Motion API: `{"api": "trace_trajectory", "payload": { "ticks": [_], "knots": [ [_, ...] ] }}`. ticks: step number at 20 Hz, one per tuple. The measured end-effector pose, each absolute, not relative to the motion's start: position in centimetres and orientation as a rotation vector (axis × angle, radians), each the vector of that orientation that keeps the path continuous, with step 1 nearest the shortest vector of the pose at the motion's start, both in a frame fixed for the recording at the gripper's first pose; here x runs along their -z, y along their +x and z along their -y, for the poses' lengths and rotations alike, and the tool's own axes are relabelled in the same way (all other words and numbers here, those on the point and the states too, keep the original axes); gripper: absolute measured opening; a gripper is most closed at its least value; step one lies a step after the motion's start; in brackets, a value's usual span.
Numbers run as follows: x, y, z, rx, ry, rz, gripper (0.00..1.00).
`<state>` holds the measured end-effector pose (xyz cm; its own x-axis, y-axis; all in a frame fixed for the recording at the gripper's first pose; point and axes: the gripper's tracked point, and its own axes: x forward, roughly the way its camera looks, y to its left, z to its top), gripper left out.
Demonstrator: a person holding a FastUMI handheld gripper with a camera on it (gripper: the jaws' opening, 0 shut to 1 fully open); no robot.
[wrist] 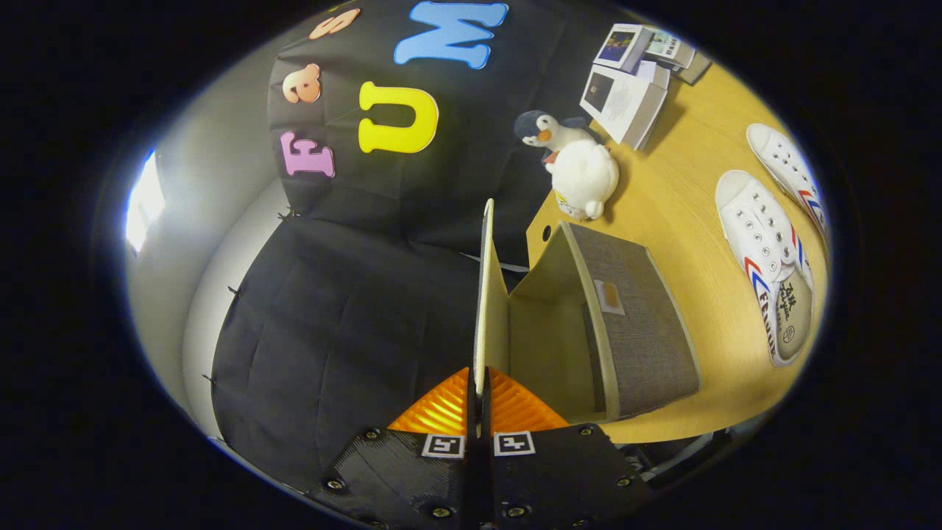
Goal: Open the storage box then place both shoes into the box .Put the left shoe in first, then the right shoe, with the right side of both shoes facing outward in a uniform manner.
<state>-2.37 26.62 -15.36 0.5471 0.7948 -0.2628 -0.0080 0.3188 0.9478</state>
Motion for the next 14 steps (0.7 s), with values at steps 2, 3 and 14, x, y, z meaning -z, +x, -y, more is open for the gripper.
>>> {"api": "trace_trajectory", "payload": {
  "ticks": [2,3,14],
  "knots": [
    [14.4,-2.2,-28.0,-0.640,1.101,-0.841,0.00],
    [14.1,-2.3,-28.6,-0.648,1.085,-0.838,0.00],
    [11.4,-3.2,-36.7,-0.714,0.841,-0.779,0.00]
  ]
}}
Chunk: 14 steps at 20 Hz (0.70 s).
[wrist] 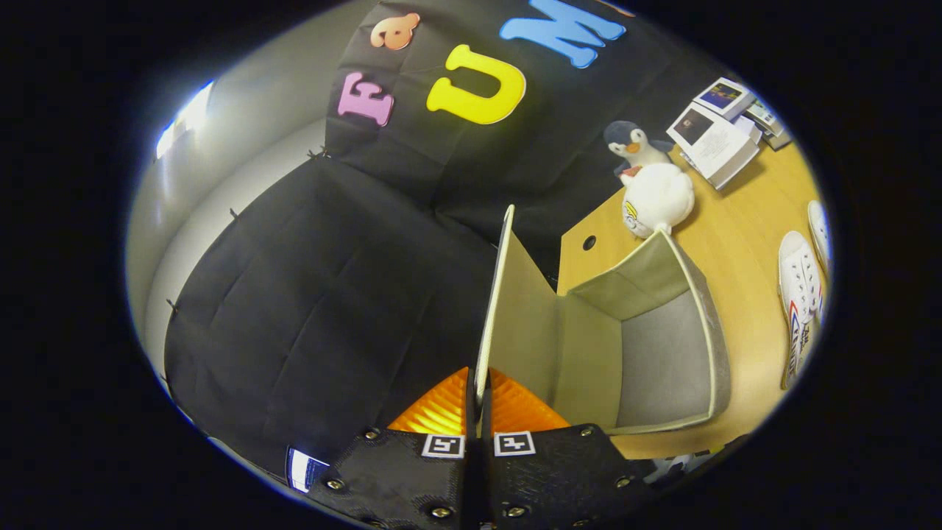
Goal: Open the storage box then place both shoes into the box .Put the left shoe in first, then the right shoe, with the right side of both shoes facing outward in a uniform manner.
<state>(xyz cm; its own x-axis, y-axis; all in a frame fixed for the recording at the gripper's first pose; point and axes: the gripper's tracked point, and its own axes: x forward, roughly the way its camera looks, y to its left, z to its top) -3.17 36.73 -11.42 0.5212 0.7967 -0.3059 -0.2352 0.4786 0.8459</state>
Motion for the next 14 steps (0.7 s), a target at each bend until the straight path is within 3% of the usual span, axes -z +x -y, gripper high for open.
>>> {"api": "trace_trajectory", "payload": {
  "ticks": [7,8,10,11,14],
  "knots": [
    [11.1,-4.2,-42.6,-0.790,0.746,-0.778,0.00],
    [11.1,-4.2,-43.4,-0.803,0.725,-0.767,0.07],
    [11.0,-4.7,-44.9,-0.846,0.672,-0.764,0.09],
    [11.0,-4.7,-45.6,-0.863,0.654,-0.757,0.18],
    [10.8,-5.1,-46.0,-0.884,0.601,-0.731,0.85]
  ]
}}
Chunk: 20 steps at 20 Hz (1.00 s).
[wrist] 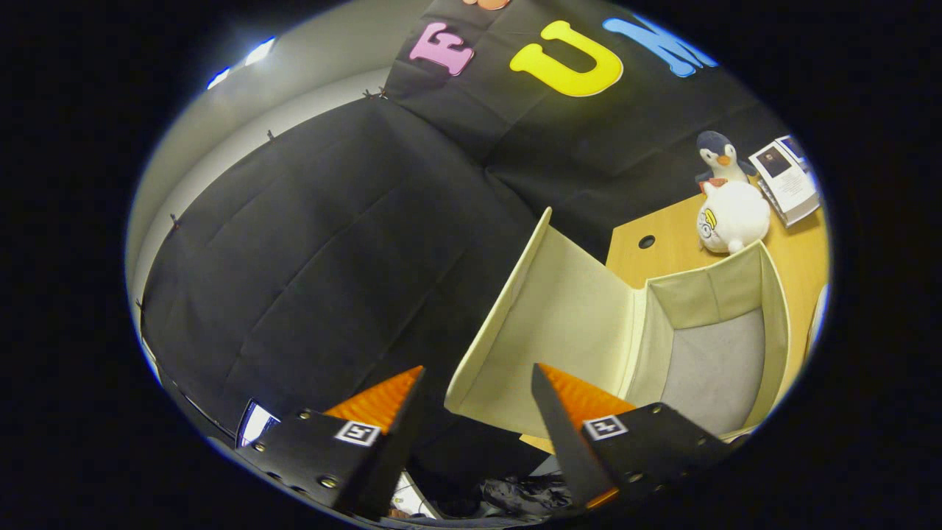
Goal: Open the storage box then place both shoes into the box .Put the left shoe in first, then the right shoe, with the right side of both shoes facing outward in a uniform manner.
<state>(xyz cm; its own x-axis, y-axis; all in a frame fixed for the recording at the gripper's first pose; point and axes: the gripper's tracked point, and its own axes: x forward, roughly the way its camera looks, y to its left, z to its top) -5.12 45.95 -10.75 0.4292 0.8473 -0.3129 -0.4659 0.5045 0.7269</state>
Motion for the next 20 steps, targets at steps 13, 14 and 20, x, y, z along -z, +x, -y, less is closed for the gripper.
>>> {"api": "trace_trajectory", "payload": {
  "ticks": [13,14,20],
  "knots": [
    [10.3,0.4,-33.1,-0.635,0.388,-0.568,0.97],
    [10.3,0.7,-31.6,-0.607,0.378,-0.563,0.97],
    [12.2,1.5,-25.1,-0.484,0.292,-0.562,0.97]
  ]
}}
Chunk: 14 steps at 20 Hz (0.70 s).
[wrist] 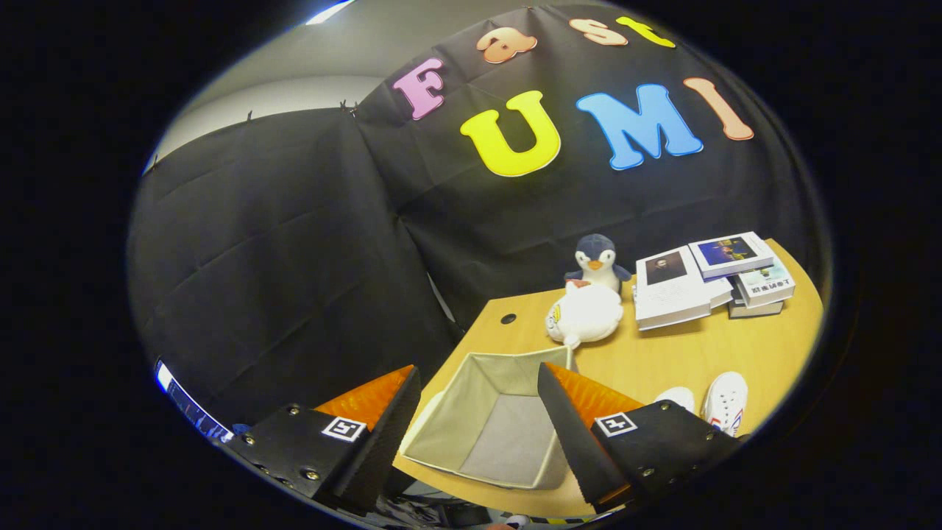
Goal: Open the storage box then place both shoes into the box .Put the left shoe in first, then the right shoe, with the right side of both shoes facing outward in a uniform manner.
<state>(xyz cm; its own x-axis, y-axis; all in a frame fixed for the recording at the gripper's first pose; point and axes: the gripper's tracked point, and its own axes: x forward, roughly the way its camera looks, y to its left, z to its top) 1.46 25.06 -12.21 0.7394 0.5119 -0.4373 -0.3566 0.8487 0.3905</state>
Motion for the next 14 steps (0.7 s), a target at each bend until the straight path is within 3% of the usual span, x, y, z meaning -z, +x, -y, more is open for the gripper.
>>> {"api": "trace_trajectory", "payload": {
  "ticks": [14],
  "knots": [
    [22.7,1.5,-11.4,-0.264,0.051,-0.692,0.98]
  ]
}}
